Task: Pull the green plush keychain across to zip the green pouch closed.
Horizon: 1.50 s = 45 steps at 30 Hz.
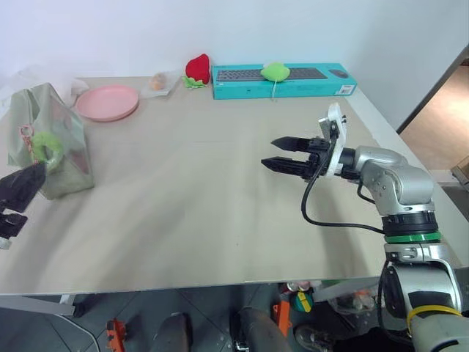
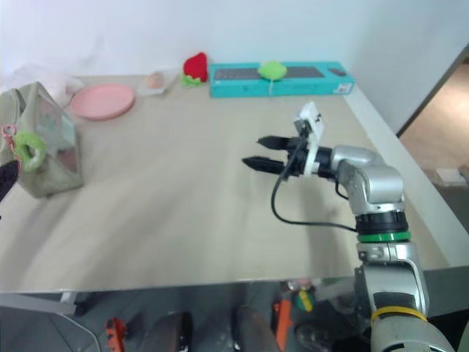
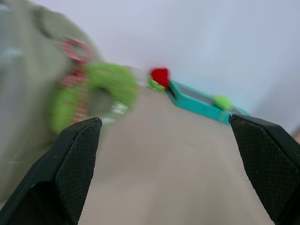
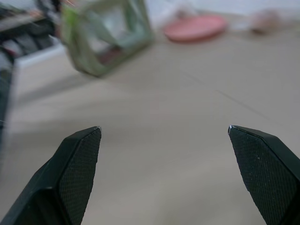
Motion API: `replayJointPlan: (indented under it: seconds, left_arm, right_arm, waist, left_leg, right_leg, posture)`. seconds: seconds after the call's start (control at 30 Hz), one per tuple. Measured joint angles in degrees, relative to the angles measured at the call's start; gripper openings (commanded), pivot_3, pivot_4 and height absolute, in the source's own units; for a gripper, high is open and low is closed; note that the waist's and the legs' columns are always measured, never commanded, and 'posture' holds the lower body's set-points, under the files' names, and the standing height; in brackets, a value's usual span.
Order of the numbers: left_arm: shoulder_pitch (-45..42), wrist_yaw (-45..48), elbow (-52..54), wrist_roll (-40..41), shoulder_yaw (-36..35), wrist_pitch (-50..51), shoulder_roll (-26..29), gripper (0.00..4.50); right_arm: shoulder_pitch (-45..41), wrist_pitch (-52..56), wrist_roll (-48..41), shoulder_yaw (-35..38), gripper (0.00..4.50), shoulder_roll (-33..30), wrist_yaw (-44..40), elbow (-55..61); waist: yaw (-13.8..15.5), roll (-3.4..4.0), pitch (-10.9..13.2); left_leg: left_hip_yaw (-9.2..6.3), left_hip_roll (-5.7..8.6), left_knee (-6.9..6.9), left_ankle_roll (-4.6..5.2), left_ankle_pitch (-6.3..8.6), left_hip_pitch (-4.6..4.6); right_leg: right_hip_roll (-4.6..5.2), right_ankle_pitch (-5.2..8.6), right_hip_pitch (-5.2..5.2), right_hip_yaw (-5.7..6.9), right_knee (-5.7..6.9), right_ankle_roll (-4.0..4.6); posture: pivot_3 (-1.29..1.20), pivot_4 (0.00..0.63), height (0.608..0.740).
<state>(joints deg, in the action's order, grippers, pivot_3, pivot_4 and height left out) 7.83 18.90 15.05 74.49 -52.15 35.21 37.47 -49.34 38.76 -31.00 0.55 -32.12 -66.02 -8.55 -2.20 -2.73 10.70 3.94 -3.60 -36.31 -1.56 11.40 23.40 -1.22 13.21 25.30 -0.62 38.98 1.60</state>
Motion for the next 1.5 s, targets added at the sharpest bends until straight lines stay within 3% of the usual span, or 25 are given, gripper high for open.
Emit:
replayJointPlan:
  seconds: [0.33, 0.83, 0.93, 1.2, 1.27, 1.5]
  left_arm:
    - [-8.44, 0.41, -7.80, -9.45, 3.59, -1.43, 3.61, 4.50]
    - [-20.91, 2.33, -19.36, -22.10, 12.72, -1.70, 5.46, 4.50]
    - [-22.15, 2.39, -20.34, -24.77, 14.38, -1.75, 5.35, 3.86]
    - [-25.86, 3.92, -23.57, -28.49, 16.38, -2.82, 4.22, 0.96]
    - [-26.85, 3.84, -23.94, -29.35, 16.37, -2.98, 4.21, 0.42]
    - [-28.25, 4.08, -24.68, -30.79, 16.38, -3.50, 3.39, 0.42]
  right_arm:
    - [-7.72, -5.35, 1.60, -3.11, 4.48, 4.27, -2.46, -2.51]
    - [-7.84, -6.81, 2.13, -3.21, 4.48, 5.12, -2.27, -3.51]
    - [-7.51, -6.73, 2.13, -3.19, 4.50, 4.94, -1.77, -3.28]
    - [-6.77, -6.15, 2.10, -2.89, 4.50, 3.93, -0.37, -2.18]
    - [-6.77, -6.13, 2.10, -2.88, 4.50, 3.76, -0.05, -1.96]
    - [-6.76, -6.06, 2.11, -2.87, 4.50, 3.00, 0.36, -1.84]
  waist:
    - [0.44, -0.11, -0.07]
    - [0.45, -0.11, -0.06]
    - [0.48, -0.11, -0.06]
    - [0.69, -0.11, -0.06]
    - [0.69, -0.11, -0.06]
    - [0.70, -0.11, -0.06]
  left_leg:
    - [0.07, 0.05, -0.01, -0.03, 0.02, 0.04]
    - [0.13, 0.03, -0.01, -0.07, 0.10, 0.12]
    - [0.12, 0.04, -0.01, -0.07, 0.10, 0.13]
    - [0.10, 0.06, -0.03, -0.07, 0.10, 0.13]
    - [0.11, 0.06, -0.03, -0.07, 0.10, 0.13]
    - [0.09, 0.05, -0.02, -0.07, 0.10, 0.14]
  right_leg:
    - [0.11, -0.01, -0.01, 0.01, -0.01, 0.07]
    - [0.11, 0.02, 0.05, -0.01, -0.01, 0.03]
    - [0.13, 0.03, 0.06, -0.01, -0.01, 0.02]
    - [0.15, 0.02, 0.04, 0.02, 0.00, 0.01]
    - [0.15, 0.02, 0.04, 0.01, 0.00, 0.01]
    - [0.15, 0.02, 0.05, 0.02, 0.00, 0.00]
  posture:
    - [0.00, 0.150, 0.740]
    - [0.00, 0.150, 0.740]
    - [0.00, 0.150, 0.740]
    - [0.00, 0.150, 0.740]
    - [0.00, 0.150, 0.740]
    - [0.00, 0.150, 0.740]
